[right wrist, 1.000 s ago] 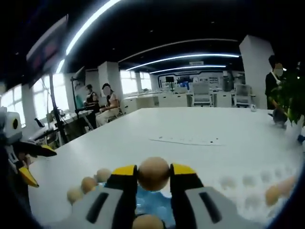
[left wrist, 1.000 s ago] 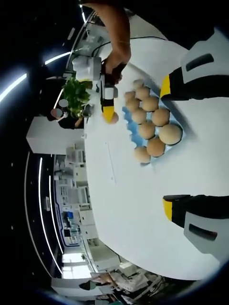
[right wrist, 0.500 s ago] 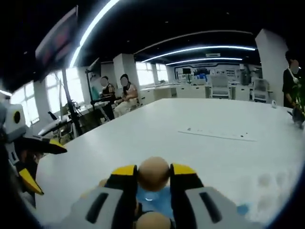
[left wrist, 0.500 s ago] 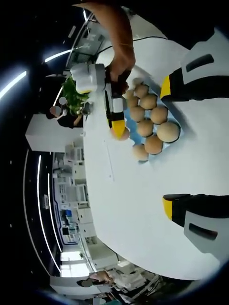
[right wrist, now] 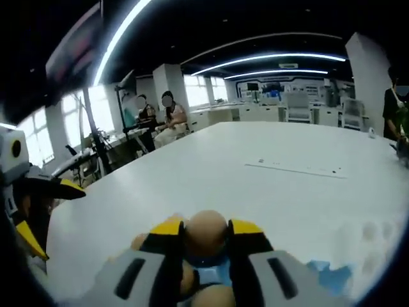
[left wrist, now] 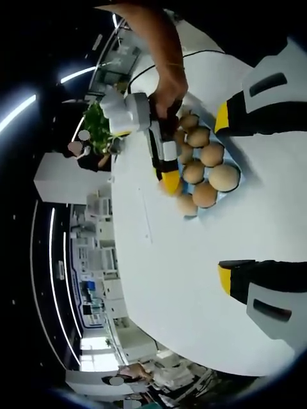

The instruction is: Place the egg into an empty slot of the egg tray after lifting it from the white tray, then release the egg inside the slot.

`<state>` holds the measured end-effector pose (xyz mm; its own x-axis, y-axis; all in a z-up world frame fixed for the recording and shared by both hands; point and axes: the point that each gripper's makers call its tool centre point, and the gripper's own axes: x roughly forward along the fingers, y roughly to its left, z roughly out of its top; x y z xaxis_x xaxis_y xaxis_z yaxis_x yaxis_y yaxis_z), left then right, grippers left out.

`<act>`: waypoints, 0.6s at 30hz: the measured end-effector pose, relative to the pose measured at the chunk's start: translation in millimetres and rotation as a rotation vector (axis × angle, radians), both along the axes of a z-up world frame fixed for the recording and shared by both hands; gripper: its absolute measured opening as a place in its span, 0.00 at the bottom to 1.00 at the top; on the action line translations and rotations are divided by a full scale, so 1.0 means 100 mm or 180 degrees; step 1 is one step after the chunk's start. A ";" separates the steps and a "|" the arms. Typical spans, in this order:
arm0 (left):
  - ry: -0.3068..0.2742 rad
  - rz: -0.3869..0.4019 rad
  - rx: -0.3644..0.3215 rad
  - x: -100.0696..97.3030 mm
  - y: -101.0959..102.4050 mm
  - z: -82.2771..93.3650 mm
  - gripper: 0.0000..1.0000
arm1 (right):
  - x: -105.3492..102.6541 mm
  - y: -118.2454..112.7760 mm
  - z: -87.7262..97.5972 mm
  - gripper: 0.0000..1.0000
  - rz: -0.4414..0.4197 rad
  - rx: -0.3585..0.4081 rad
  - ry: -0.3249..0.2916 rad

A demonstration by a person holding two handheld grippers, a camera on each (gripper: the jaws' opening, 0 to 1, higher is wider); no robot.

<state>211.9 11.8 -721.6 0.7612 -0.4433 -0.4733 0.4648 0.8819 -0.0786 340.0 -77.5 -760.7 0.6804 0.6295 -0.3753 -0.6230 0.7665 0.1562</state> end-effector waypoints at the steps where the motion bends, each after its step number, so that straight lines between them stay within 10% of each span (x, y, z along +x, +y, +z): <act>1: -0.0009 0.0008 0.0005 0.00 0.00 0.01 0.80 | 0.00 0.00 0.00 0.27 -0.0004 0.0010 0.0009; 18: -0.0052 0.0028 -0.0053 0.03 0.00 0.05 0.80 | -0.01 -0.02 -0.13 0.25 0.0041 -0.0057 0.0300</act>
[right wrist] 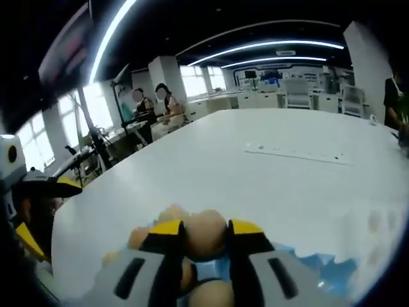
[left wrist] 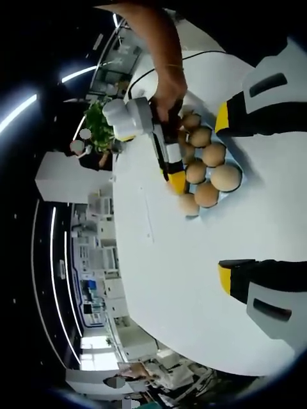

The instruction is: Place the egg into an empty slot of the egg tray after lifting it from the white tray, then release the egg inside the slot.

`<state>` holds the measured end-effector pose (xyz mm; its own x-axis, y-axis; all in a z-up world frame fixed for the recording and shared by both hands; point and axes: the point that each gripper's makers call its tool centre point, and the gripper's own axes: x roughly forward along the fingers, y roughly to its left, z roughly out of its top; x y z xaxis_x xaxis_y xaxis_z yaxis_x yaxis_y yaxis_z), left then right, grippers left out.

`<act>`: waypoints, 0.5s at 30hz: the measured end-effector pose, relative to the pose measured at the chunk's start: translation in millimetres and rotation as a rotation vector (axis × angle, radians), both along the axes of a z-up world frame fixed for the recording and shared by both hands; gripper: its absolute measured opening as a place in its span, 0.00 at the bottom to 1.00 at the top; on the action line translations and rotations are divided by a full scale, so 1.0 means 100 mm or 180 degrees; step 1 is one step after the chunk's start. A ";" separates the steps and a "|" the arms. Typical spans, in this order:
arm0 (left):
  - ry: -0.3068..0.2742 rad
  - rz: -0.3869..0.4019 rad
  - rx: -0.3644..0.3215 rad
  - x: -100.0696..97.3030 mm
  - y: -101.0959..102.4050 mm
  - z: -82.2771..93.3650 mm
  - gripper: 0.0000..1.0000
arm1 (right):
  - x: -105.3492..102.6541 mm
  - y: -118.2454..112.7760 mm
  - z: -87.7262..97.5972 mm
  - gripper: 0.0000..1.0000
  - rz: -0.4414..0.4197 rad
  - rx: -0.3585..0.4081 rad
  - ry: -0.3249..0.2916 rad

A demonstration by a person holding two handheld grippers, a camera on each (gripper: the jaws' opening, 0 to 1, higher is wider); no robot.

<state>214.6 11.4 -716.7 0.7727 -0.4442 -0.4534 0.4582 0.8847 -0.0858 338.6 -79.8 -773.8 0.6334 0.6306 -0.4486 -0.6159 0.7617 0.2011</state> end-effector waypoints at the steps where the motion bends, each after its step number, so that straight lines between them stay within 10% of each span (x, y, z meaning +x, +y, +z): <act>1: -0.0006 0.0003 0.0001 0.00 0.00 0.00 0.80 | 0.00 0.00 0.00 0.24 0.0010 0.0005 -0.0007; 15: -0.0016 -0.0001 0.0034 -0.01 0.00 0.01 0.80 | -0.03 -0.01 0.01 0.26 0.0072 0.0030 0.0039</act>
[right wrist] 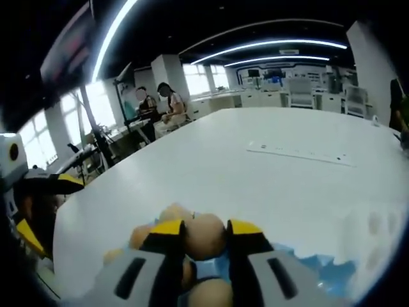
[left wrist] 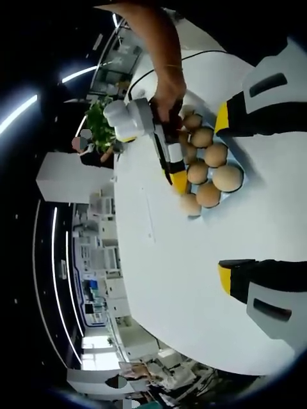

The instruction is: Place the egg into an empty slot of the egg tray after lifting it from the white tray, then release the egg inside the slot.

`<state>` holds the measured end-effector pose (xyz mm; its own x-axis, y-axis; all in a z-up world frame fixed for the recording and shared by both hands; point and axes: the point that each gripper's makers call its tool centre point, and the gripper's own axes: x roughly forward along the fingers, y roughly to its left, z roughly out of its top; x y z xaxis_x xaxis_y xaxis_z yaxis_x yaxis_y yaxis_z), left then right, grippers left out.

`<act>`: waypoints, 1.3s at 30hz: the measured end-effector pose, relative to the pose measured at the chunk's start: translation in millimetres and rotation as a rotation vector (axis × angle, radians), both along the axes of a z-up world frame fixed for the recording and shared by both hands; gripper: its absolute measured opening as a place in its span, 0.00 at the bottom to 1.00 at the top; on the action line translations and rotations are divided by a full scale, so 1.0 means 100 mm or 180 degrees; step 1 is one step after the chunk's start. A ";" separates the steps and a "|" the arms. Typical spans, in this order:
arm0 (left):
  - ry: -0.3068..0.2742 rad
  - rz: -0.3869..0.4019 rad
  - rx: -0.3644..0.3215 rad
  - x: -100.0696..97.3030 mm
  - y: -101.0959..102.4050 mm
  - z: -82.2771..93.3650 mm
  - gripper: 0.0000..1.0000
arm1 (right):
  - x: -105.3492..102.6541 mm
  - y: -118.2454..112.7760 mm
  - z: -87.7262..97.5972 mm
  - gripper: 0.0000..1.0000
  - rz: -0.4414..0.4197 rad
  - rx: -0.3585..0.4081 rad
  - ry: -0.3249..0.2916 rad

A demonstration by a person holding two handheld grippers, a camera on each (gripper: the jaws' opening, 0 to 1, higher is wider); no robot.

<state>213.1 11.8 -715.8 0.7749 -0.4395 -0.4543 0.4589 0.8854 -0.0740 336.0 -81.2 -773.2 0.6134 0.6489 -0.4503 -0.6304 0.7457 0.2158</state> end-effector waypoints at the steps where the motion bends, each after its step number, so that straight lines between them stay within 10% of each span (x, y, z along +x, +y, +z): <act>1: -0.0003 0.0004 0.0000 0.00 0.00 0.00 0.80 | -0.01 0.00 0.00 0.26 0.0005 -0.0005 0.0004; 17: -0.0033 -0.0062 0.0003 0.01 -0.07 0.03 0.80 | -0.03 -0.33 0.20 0.26 -0.0176 0.0034 -0.0153; 28: -0.0042 -0.0114 0.0004 0.02 -0.13 0.05 0.80 | 0.10 -1.13 0.28 0.26 -0.0736 -0.0046 -0.0323; 39: -0.0031 -0.0087 0.0032 0.00 -0.14 0.04 0.80 | 0.15 -2.63 0.29 0.28 -0.1859 -0.0366 -0.0571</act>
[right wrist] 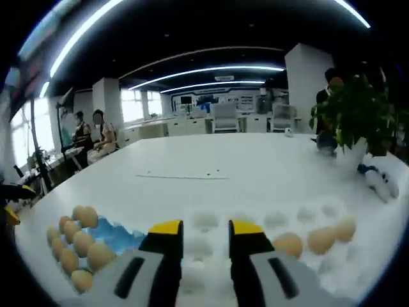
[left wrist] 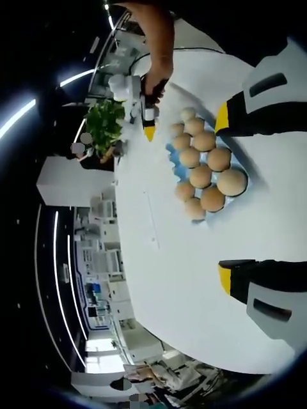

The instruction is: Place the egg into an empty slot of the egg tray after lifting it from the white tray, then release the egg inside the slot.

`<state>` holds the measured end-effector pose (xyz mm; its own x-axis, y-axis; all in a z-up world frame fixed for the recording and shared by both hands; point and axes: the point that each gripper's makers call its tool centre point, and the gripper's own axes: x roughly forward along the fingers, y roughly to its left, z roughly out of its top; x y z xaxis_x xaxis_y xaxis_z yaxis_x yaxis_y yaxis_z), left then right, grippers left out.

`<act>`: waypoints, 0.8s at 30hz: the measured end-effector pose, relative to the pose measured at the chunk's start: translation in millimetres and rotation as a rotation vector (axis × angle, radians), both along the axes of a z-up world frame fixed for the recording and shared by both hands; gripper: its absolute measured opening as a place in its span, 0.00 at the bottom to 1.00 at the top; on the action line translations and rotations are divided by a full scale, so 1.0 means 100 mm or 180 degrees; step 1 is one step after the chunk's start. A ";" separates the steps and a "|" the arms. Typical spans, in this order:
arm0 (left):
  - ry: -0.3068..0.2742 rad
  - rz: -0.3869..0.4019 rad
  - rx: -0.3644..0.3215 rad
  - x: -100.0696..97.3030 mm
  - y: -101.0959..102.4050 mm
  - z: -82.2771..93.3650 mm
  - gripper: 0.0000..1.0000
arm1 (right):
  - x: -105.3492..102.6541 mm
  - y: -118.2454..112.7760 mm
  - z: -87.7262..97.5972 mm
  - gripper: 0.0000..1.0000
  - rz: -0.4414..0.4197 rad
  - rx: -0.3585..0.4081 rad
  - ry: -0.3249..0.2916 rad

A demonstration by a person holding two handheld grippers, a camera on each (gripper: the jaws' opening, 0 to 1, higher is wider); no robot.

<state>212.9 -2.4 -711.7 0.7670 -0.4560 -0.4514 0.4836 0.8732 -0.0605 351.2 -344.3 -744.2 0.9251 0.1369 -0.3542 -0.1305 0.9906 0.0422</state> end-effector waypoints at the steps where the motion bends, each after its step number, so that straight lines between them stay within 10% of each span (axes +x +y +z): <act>1: 0.0005 0.0006 0.0006 0.00 -0.01 0.00 0.80 | 0.00 -0.08 -0.01 0.28 -0.0029 -0.0011 0.0001; 7: -0.0015 0.0037 -0.0010 0.00 -0.10 0.02 0.81 | 0.03 -0.51 -0.07 0.29 -0.0326 -0.0061 -0.0028; 24: 0.0004 0.0117 0.0013 -0.04 -0.30 0.04 0.82 | 0.08 -0.53 -0.35 0.30 -0.0056 -0.0169 0.0156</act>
